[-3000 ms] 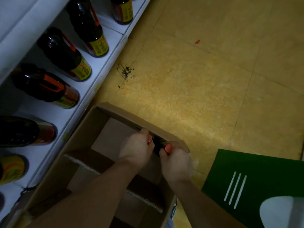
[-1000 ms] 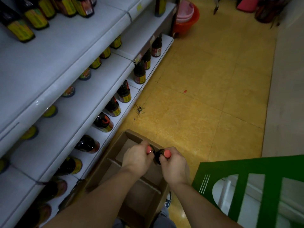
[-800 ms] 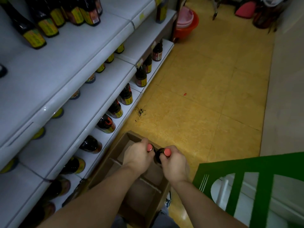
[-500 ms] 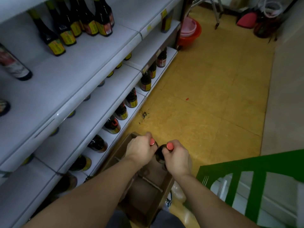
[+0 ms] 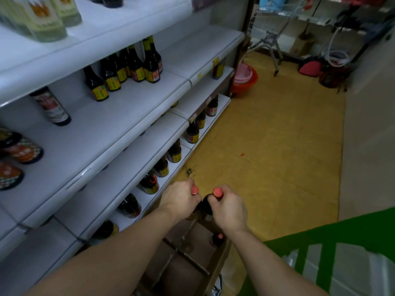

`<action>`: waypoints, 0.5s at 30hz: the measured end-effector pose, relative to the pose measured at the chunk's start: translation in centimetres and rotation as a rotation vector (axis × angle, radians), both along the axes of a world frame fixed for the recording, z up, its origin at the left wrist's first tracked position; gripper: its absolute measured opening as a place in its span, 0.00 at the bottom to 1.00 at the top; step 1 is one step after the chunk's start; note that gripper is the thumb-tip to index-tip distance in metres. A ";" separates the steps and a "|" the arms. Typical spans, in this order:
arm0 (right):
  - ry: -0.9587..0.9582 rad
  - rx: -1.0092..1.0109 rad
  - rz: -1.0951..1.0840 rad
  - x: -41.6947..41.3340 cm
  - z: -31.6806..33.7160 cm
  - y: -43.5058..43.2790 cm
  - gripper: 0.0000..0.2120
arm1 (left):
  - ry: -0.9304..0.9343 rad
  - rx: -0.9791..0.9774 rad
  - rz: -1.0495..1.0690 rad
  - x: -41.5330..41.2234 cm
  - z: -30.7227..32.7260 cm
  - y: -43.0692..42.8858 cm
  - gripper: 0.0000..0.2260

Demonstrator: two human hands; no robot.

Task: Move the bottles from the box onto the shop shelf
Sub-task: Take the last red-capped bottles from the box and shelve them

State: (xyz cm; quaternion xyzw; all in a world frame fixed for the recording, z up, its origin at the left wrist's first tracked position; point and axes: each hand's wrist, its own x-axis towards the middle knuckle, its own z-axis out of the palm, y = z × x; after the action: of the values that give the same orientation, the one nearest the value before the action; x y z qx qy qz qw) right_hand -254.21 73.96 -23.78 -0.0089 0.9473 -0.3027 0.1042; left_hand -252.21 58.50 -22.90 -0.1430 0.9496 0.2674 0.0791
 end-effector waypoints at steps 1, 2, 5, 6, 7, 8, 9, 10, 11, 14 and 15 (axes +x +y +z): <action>0.009 -0.002 0.002 0.0 0.4 0.0 0.05 | 0.007 -0.001 0.002 0.0 0.4 -0.1 0.07; 0.016 -0.005 0.003 -0.1 0.8 -0.1 0.06 | 0.016 0.002 0.002 0.0 0.8 -0.3 0.07; 0.037 -0.012 0.020 -0.2 2.0 -0.4 0.11 | 0.038 -0.003 0.000 -0.1 1.9 -0.7 0.08; 0.045 -0.020 0.030 -0.2 2.3 -0.6 0.11 | 0.045 -0.006 -0.004 -0.1 2.3 -0.9 0.08; 0.052 -0.034 0.041 -0.3 2.7 -0.7 0.10 | 0.052 -0.003 -0.007 -0.2 2.7 -1.1 0.07; 0.056 -0.051 0.049 -0.4 3.1 -0.8 0.09 | 0.059 0.001 -0.006 -0.2 3.0 -1.2 0.08; 0.062 -0.067 0.058 -0.6 3.6 -1.0 0.08 | 0.067 0.000 -0.001 -0.2 3.4 -1.4 0.08; 0.068 -0.078 0.065 -0.7 4.0 -1.2 0.07 | 0.075 -0.007 0.006 -0.3 3.8 -1.6 0.08; 0.076 -0.083 0.071 -0.8 4.3 -1.4 0.07 | 0.084 -0.014 0.013 -0.3 4.1 -1.7 0.08; 0.103 -0.105 0.084 -1.1 5.4 -1.8 0.08 | 0.112 0.002 0.014 -0.6 5.0 -2.2 0.09; 0.110 -0.113 0.092 -1.2 5.7 -1.9 0.08 | 0.117 0.011 0.016 -0.6 5.4 -2.4 0.10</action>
State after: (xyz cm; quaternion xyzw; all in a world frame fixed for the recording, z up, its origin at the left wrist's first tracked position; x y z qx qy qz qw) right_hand -255.40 72.04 -18.09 -0.0749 0.9317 -0.3494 0.0652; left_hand -252.79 56.12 -17.54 -0.1344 0.9499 0.2813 0.0223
